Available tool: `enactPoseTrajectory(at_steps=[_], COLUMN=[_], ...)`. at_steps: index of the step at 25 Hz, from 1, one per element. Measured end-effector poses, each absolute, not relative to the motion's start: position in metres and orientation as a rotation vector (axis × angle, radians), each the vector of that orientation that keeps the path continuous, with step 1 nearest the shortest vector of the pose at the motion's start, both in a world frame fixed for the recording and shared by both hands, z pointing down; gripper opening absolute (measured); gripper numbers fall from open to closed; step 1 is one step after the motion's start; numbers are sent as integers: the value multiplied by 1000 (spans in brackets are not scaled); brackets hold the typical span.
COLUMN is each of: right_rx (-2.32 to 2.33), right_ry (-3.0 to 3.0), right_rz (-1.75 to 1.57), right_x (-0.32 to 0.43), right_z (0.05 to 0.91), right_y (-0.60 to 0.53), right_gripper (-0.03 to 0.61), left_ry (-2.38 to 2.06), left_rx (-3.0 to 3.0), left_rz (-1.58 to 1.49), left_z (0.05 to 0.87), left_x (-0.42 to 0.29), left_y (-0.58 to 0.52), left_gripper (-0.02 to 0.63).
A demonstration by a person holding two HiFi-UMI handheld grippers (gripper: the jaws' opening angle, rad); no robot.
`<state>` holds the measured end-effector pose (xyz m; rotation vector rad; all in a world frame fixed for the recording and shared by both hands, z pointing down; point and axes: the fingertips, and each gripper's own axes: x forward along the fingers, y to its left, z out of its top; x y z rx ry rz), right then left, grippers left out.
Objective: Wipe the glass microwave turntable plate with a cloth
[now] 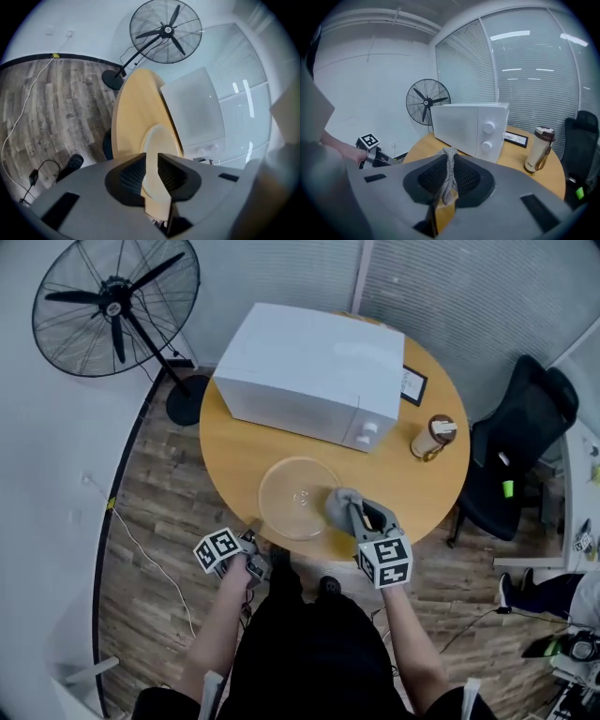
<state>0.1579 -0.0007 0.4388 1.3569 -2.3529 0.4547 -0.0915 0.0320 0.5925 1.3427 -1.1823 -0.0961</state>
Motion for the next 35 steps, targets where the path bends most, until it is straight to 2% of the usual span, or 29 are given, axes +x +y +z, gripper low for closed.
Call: enactPoseTrajectory(at_steps=[5,11,23,35], right_rx=[1310,1251,1050,991], right_ry=[-2466,-2578,-2746,-2815], right_rz=[420,405,357,328], right_x=[169,187,182,166], right_z=[409,377,334,309], right_y=[14,34,81,111], right_gripper=[48,48,44,35], left_ry=[-1273,-1402,-1600,-1685], left_rx=[1535,1730,2113,2230], left_rz=[-95,-84,-4,70], left_z=[536,469,351,309], left_x=[-73,-39,9,5], left_y=[45,65,104,139], left_gripper=[55,0,-2,-2])
